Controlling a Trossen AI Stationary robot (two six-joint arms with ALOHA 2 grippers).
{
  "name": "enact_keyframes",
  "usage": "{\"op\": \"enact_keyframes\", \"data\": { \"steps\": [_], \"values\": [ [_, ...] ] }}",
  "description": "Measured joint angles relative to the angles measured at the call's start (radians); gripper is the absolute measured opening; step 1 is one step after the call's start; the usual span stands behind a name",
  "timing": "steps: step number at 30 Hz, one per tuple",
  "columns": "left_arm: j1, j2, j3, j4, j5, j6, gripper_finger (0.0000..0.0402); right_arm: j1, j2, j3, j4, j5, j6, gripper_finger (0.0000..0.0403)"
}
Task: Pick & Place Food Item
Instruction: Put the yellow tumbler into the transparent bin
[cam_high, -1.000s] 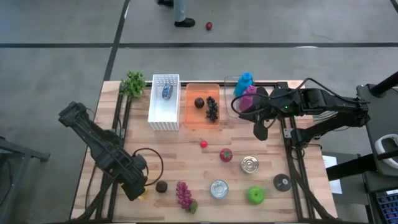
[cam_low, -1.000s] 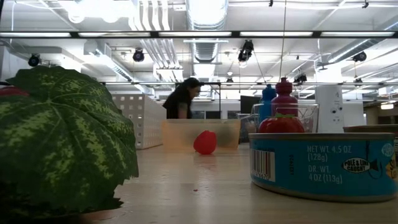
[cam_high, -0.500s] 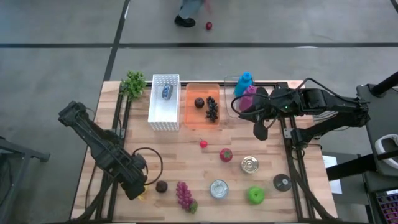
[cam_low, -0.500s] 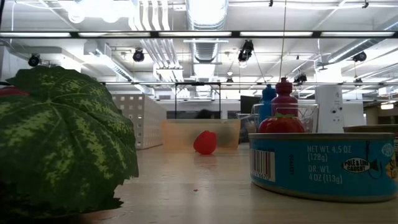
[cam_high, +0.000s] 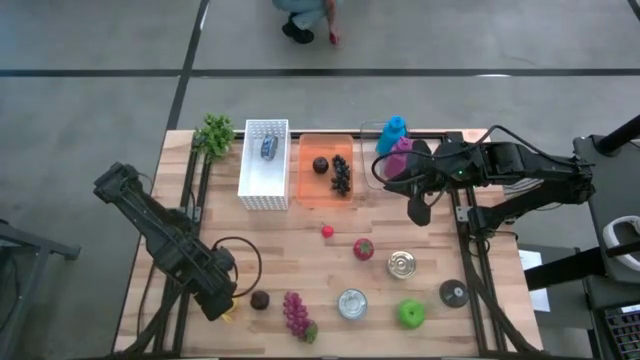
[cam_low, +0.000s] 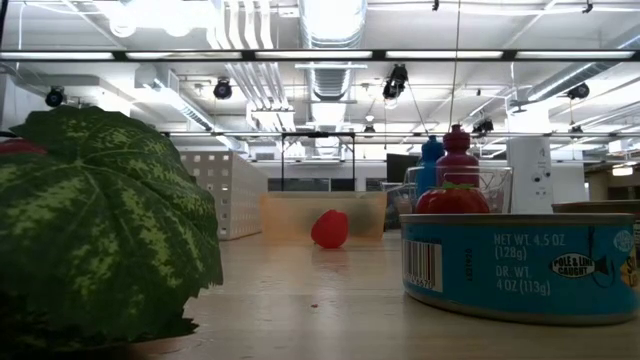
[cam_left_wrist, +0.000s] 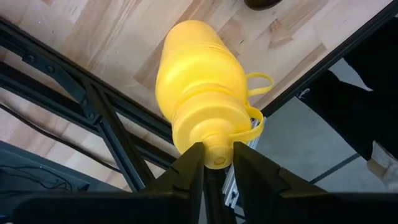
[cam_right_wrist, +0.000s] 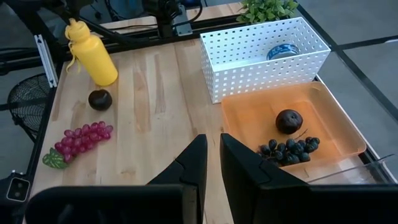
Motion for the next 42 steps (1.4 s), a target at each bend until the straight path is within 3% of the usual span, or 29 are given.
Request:
{"op": "enact_keyframes", "data": {
  "steps": [9,17,42],
  "values": [
    [0.002,-0.001,-0.014,0.001,0.000,-0.022,0.0082,0.000,0.000,0.000,0.000,0.000,0.000,0.0038],
    [0.002,0.000,-0.014,0.001,0.000,-0.024,0.0045,0.000,0.000,0.000,0.000,0.000,0.000,0.0038],
    [0.009,-0.083,-0.019,-0.041,-0.008,-0.100,0.0038,0.000,0.000,0.000,0.000,0.000,0.000,0.0038]
  ]
}}
